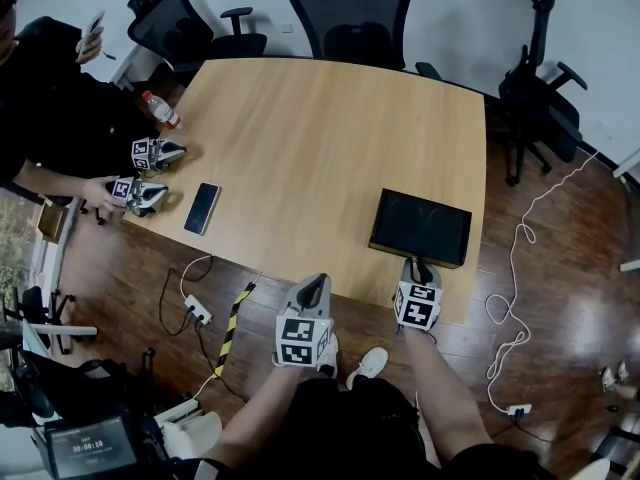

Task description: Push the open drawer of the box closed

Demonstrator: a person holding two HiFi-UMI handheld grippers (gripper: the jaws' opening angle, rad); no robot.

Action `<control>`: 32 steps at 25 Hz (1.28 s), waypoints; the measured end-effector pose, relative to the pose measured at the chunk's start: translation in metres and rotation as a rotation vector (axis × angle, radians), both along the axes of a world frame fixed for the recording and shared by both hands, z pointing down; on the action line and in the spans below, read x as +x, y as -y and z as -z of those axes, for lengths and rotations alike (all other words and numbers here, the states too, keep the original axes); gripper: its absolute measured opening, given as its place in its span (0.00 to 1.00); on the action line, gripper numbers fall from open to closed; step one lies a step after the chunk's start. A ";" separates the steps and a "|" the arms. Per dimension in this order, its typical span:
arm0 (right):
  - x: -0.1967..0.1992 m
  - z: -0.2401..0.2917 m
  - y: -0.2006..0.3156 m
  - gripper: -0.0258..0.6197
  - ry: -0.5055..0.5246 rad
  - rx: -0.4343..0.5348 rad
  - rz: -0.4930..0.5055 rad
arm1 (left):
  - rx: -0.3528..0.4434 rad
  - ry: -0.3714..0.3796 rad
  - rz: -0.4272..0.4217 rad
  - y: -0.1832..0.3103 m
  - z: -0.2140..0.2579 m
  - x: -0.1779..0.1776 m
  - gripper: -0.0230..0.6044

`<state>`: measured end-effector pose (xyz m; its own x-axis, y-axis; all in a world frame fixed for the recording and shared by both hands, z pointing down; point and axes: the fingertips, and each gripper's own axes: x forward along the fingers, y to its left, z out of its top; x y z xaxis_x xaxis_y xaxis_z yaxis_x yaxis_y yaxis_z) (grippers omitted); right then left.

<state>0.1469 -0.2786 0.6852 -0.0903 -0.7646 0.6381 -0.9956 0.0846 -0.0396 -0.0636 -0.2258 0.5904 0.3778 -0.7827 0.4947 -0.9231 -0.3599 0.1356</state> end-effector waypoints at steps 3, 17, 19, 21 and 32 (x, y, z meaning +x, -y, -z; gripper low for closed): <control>-0.003 0.001 0.003 0.16 0.010 0.014 -0.007 | -0.006 -0.006 -0.005 0.002 -0.001 0.001 0.03; -0.006 0.047 -0.041 0.16 0.050 0.103 -0.005 | -0.024 -0.036 -0.033 0.001 0.013 -0.004 0.03; 0.003 0.051 -0.050 0.16 0.025 0.101 -0.015 | -0.012 -0.041 -0.052 0.005 0.018 0.006 0.03; 0.011 0.055 -0.060 0.13 0.001 0.103 -0.029 | -0.010 -0.048 -0.080 0.007 0.021 0.022 0.03; 0.015 0.091 -0.098 0.05 -0.087 0.173 0.018 | 0.099 -0.039 -0.218 -0.016 0.045 0.072 0.03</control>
<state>0.1623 -0.1809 0.5943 -0.0552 -0.8623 0.5034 -0.9930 0.1002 0.0628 0.0084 -0.2096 0.5458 0.5605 -0.7243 0.4014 -0.8169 -0.5633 0.1243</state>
